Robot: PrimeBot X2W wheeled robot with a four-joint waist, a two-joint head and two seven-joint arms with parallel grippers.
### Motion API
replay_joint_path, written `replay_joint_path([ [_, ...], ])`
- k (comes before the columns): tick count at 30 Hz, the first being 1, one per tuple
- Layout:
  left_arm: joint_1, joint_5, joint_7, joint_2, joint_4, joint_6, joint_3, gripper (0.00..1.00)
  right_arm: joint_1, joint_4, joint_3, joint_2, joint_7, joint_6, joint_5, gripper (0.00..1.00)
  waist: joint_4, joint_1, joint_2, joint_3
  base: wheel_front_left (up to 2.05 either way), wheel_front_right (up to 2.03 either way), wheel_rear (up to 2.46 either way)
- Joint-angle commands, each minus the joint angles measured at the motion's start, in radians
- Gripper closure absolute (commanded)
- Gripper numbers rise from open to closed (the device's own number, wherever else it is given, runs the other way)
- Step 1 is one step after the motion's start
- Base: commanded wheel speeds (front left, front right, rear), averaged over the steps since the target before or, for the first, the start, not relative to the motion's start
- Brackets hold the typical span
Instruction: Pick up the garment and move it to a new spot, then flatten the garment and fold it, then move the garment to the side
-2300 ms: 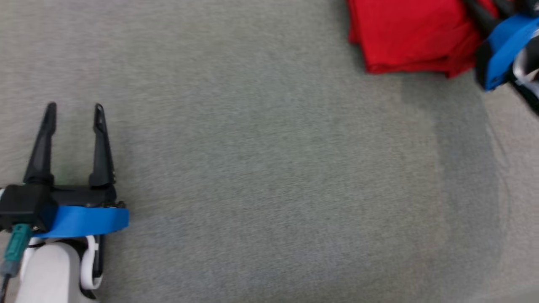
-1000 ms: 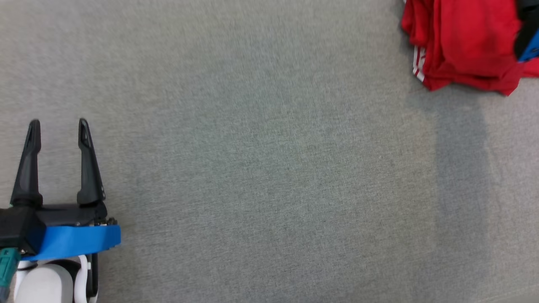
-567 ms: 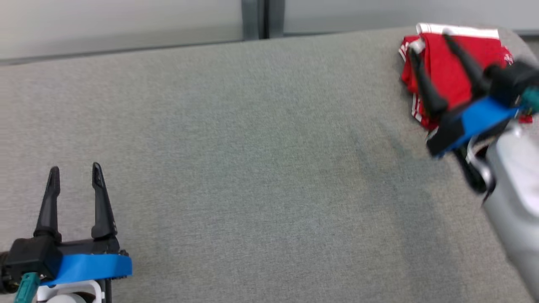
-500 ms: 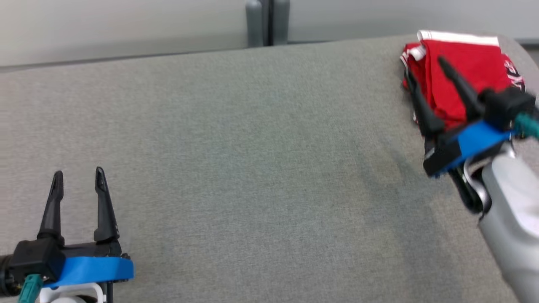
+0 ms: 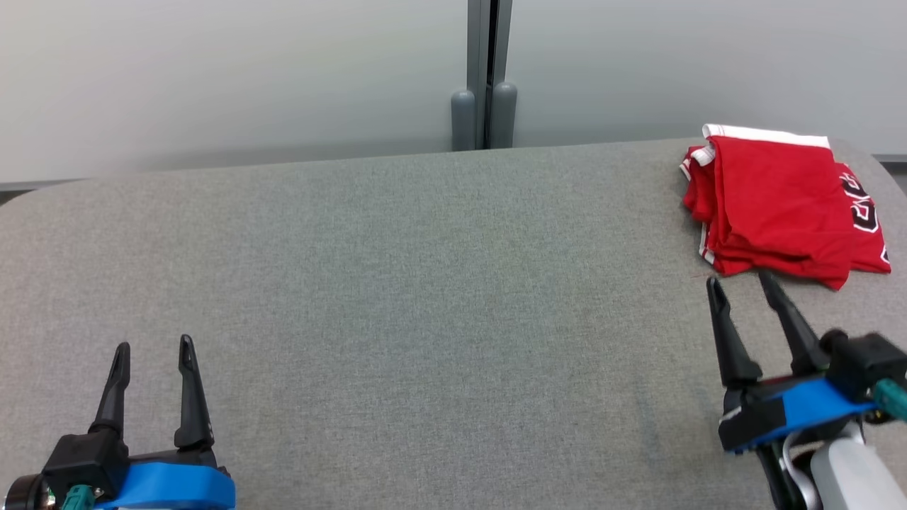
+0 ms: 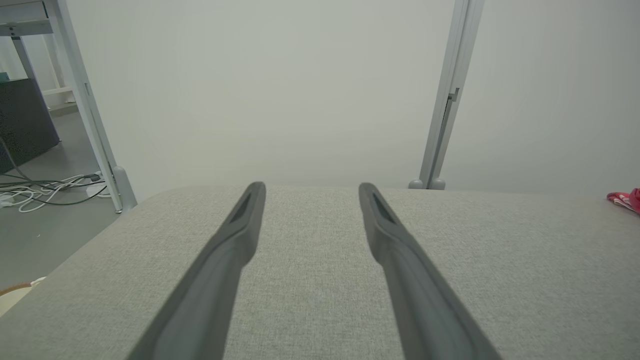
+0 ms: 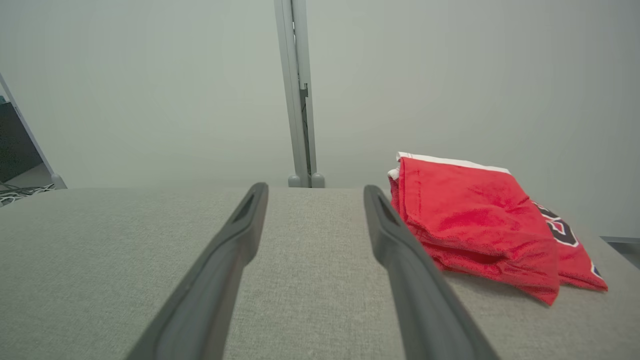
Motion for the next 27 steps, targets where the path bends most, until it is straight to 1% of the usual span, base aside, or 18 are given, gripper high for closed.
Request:
replay_joint_path([
  [1, 0.013, -0.003, -0.001, 0.003, 0.003, -0.002, 0.002, 0.00, 0.021, -0.011, -0.006, 0.005, -0.003, 0.000, -0.007, 0.00, -0.003, 0.0002, 0.0003, -0.007, 0.00, 0.00, 0.00],
  [4, 0.018, -0.005, 0.006, 0.003, 0.011, -0.002, -0.003, 0.00, 0.077, -0.029, -0.019, 0.030, -0.003, 0.000, -0.040, 0.00, 0.003, 0.0002, 0.0003, -0.030, 0.00, 0.00, 0.00],
  [11, 0.030, -0.014, 0.018, 0.010, 0.020, -0.009, -0.013, 0.00, 0.168, -0.067, -0.061, 0.087, 0.008, 0.000, -0.073, 0.00, 0.022, 0.0002, 0.0003, -0.077, 0.00, 0.00, 0.00],
  [18, 0.036, -0.028, 0.029, 0.015, 0.026, -0.013, -0.019, 0.00, 0.204, -0.095, -0.091, 0.108, 0.030, 0.000, -0.087, 0.00, 0.033, 0.0002, 0.0003, -0.096, 0.00, 0.00, 0.00],
  [27, 0.041, -0.037, 0.037, 0.023, 0.026, -0.006, -0.023, 0.00, 0.222, -0.107, -0.092, 0.123, 0.042, 0.000, -0.095, 0.00, 0.031, 0.0002, 0.0003, -0.109, 0.00, 0.00, 0.00],
])
